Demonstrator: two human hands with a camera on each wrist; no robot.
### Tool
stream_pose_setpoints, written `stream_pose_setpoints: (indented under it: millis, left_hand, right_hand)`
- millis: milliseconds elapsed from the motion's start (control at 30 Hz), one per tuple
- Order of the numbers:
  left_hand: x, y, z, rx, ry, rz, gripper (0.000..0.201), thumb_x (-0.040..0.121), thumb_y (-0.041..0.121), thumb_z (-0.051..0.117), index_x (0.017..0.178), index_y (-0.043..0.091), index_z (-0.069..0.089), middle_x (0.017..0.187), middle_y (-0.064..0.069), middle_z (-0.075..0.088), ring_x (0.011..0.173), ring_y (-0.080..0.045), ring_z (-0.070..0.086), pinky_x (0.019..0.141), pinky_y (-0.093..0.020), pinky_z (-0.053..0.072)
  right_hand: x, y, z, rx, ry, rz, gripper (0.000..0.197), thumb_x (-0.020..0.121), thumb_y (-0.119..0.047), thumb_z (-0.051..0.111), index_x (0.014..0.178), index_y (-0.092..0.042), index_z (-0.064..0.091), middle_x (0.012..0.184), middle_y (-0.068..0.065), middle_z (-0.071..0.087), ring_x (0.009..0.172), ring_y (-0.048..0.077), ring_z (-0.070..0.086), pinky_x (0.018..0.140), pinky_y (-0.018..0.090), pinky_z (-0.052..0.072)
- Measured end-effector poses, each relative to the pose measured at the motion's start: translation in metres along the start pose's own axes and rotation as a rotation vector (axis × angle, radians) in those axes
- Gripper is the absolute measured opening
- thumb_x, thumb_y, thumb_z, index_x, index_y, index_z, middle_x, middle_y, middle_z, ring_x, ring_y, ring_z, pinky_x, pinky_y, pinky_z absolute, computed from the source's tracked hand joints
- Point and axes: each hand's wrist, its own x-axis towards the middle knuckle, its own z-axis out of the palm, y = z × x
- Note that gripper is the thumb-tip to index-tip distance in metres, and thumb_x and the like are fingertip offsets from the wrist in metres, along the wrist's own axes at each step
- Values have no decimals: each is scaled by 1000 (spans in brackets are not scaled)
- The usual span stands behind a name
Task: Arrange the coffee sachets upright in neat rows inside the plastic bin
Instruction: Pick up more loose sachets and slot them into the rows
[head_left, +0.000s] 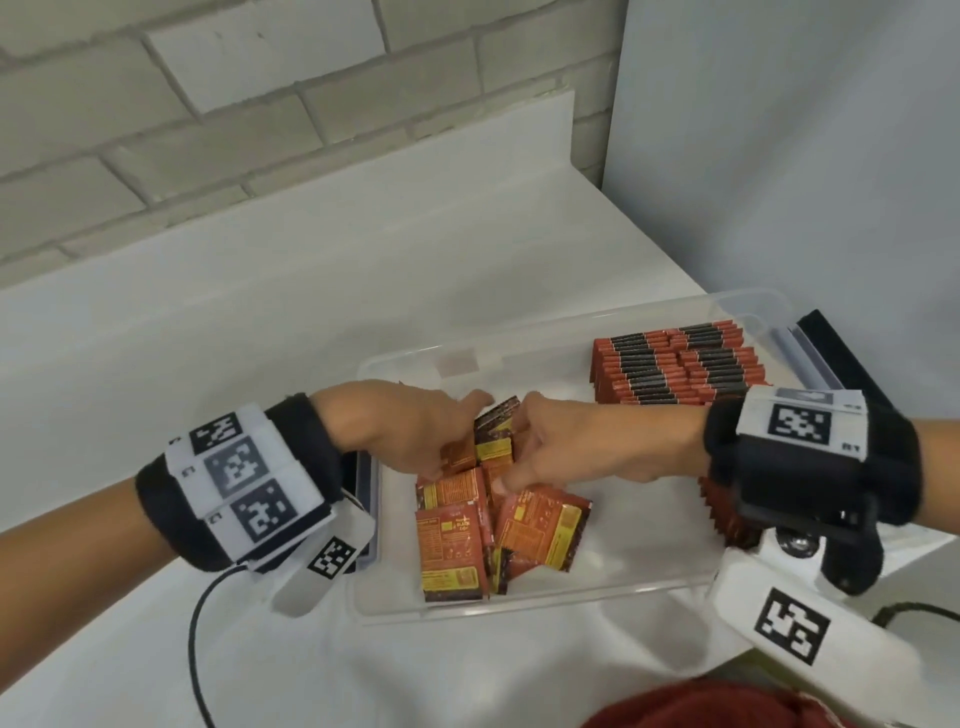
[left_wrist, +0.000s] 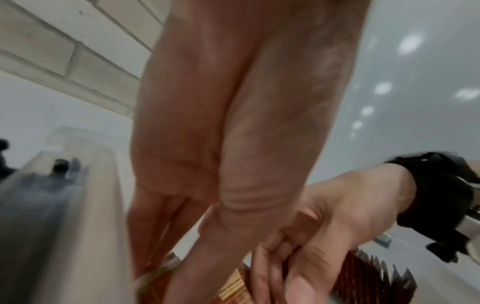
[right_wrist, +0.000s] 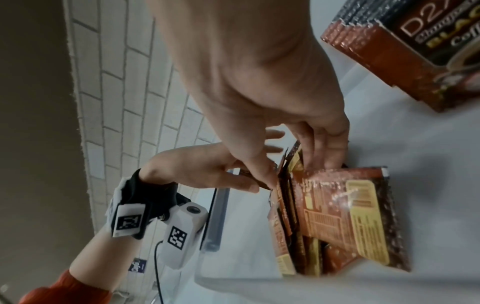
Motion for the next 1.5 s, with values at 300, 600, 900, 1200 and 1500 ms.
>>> stream_pose_setpoints:
  millis: [300, 600, 900, 1200, 1500]
  left_hand:
    - [-2, 3, -3, 153, -86, 22, 60, 83, 23, 72, 132, 21, 38, 120, -2, 40, 110, -17, 36, 78, -28, 31]
    - [5, 4, 4, -5, -87, 150, 57, 79, 20, 77, 123, 19, 39, 92, 10, 44, 82, -11, 46, 54, -11, 32]
    - [8, 2, 5, 37, -20, 203, 30, 80, 27, 74, 102, 18, 56, 84, 15, 35, 89, -12, 44, 54, -15, 26]
    - [-10, -16, -10, -263, 73, 237, 27, 85, 27, 71, 97, 19, 49, 92, 3, 65, 76, -8, 61, 65, -18, 48]
    - [-28, -8, -48, -999, 387, 382, 50, 80, 27, 66, 127, 27, 48, 110, -3, 65, 96, -18, 69, 72, -27, 57]
  right_hand:
    - [-2, 3, 7, -144, -228, 104, 71, 74, -13, 82, 130, -13, 38, 122, 16, 59, 94, 20, 61, 87, 36, 52]
    - [-1, -3, 11, -254, -139, 7, 48, 85, -24, 73, 125, -5, 54, 116, 9, 62, 106, 20, 59, 97, 34, 50]
    - [2, -5, 16, -160, -133, -9, 31, 91, -24, 66, 114, -4, 62, 102, 1, 61, 104, 18, 58, 94, 28, 50]
    - [-9, -1, 3, 313, -116, -51, 13, 99, -22, 52, 92, -12, 50, 91, 5, 59, 86, 14, 56, 80, 24, 46]
    - [-42, 4, -47, 759, 260, -363, 25, 86, -37, 59, 97, -14, 59, 90, 6, 73, 81, 14, 69, 72, 25, 58]
